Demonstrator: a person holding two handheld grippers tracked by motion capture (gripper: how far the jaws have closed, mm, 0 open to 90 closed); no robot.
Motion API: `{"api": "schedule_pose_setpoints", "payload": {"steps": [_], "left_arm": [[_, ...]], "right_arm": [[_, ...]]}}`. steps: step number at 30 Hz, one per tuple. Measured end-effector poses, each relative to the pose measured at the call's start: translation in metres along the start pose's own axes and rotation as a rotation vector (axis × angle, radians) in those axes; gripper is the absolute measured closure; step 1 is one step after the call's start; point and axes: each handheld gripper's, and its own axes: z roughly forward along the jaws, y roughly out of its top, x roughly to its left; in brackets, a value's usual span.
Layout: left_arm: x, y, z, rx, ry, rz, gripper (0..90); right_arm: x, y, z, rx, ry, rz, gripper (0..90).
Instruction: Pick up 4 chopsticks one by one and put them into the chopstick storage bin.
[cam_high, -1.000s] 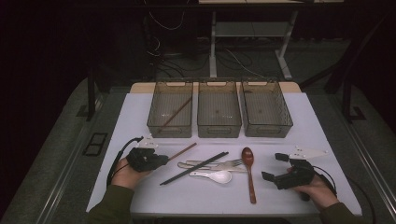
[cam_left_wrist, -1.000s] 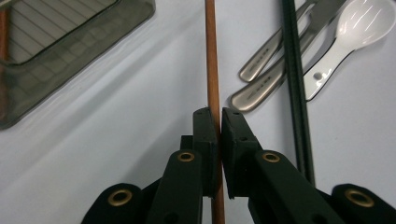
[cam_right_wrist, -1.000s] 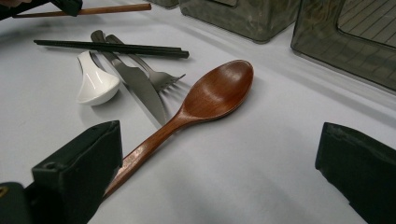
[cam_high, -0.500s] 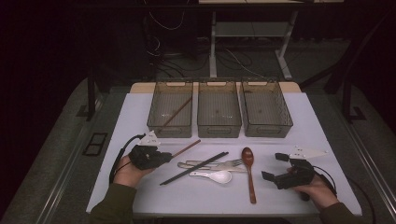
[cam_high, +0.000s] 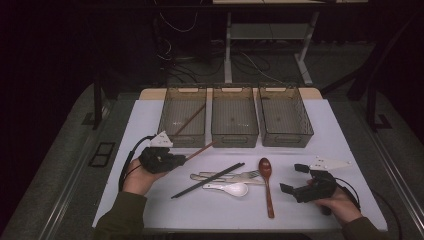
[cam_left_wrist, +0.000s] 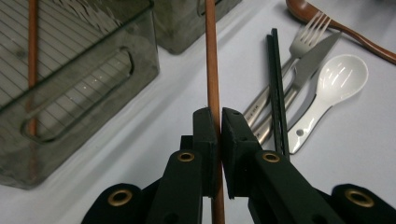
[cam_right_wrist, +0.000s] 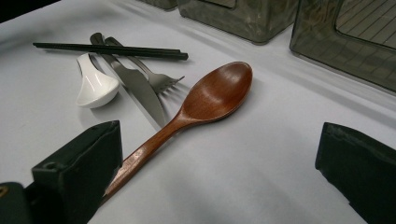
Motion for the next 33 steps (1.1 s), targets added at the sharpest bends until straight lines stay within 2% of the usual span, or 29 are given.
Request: {"api": "schedule_pose_setpoints", "payload": {"steps": [8,17,25,33], "left_arm": [[0.005,0.013,0.002,0.003,0.000,-0.001,84.0],[0.012,0.032,0.002,-0.022,0.009,0.004,84.0],[0.025,0.043,0.000,-0.043,0.020,-0.007,84.0],[0.044,0.050,0.001,-0.029,0.030,-0.035,83.9]], "right_arm": [[0.000,0.000,0.001,0.004,-0.001,0.001,0.7],[0.000,0.000,0.000,-0.003,-0.001,0.002,0.7],[0.000,0.000,0.000,-0.004,0.002,-0.004,0.7],[0.003,0.000,0.000,0.003,0.005,-0.018,0.7]]}}
